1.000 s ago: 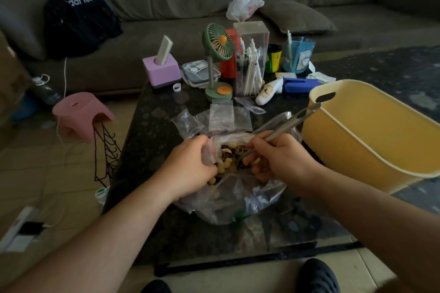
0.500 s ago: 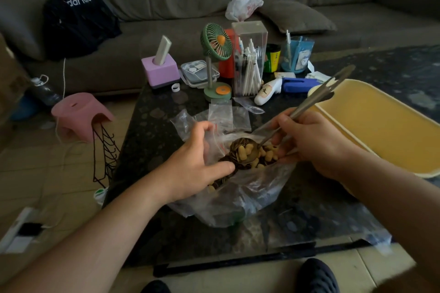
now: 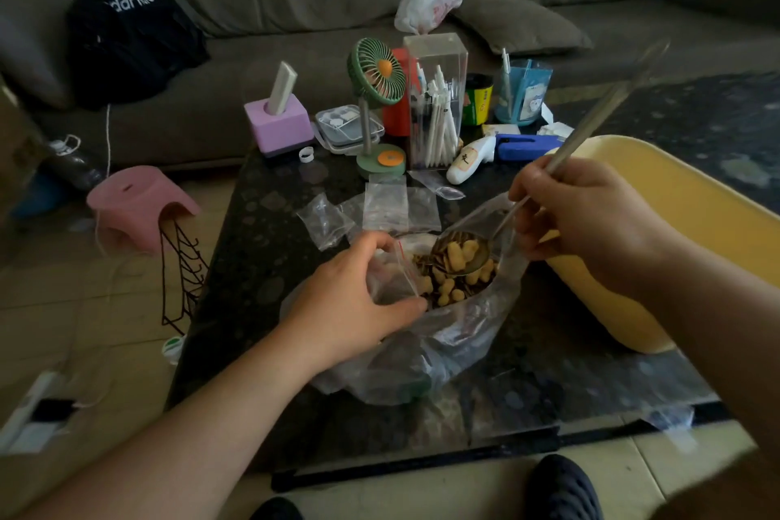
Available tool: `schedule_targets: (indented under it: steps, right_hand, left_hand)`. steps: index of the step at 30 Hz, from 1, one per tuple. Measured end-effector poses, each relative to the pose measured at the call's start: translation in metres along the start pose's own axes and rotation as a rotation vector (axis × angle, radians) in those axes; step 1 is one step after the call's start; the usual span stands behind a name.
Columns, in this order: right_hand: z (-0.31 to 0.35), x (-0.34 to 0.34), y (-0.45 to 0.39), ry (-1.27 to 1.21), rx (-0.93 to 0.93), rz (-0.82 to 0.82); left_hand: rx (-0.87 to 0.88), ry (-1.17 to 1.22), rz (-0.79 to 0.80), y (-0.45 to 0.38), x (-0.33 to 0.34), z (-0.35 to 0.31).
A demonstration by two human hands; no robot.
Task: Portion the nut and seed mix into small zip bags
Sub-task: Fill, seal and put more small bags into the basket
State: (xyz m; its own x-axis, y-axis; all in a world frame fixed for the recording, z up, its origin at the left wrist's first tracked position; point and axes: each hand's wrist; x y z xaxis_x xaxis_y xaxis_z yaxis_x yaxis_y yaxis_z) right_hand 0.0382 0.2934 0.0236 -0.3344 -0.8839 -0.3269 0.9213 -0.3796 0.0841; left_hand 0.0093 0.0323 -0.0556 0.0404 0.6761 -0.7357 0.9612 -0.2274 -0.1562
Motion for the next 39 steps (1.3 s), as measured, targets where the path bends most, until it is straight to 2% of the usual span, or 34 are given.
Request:
schedule_targets:
  steps: [9, 19, 24, 31, 36, 39]
  right_hand:
    - [0.003, 0.008, 0.006, 0.029, -0.173, 0.012]
    - [0.001, 0.015, 0.009, 0.111, -0.232, 0.043]
    - [0.004, 0.015, 0.012, 0.176, -0.291, 0.044]
    - [0.003, 0.015, 0.017, 0.363, -0.507, -0.006]
    - [0.008, 0.017, 0.026, 0.508, -0.788, 0.000]
    - [0.006, 0.019, 0.025, 0.540, -0.885, 0.012]
  left_hand:
    - [-0.042, 0.006, -0.064, -0.004, 0.016, 0.000]
    - [0.064, -0.030, -0.057, -0.003, 0.012, -0.010]
    - [0.045, -0.042, -0.084, -0.001, 0.004, -0.017]
    - [0.046, -0.043, -0.069, -0.003, 0.008, -0.018]
    - [-0.014, -0.036, -0.095, -0.009, 0.016, -0.014]
    - [-0.014, -0.031, -0.103, -0.010, 0.018, -0.014]
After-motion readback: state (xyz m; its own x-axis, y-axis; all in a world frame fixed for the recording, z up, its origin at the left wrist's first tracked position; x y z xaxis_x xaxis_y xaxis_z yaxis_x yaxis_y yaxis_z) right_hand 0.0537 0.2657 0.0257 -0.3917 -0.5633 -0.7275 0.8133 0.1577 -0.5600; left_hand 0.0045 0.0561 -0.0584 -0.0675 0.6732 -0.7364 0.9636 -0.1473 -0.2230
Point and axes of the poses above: each hand's wrist, its own y-axis away from the middle knuckle, its own x-axis out of the palm, z = x × y, and after that the axes turned 12 degrees about -z, right-handed
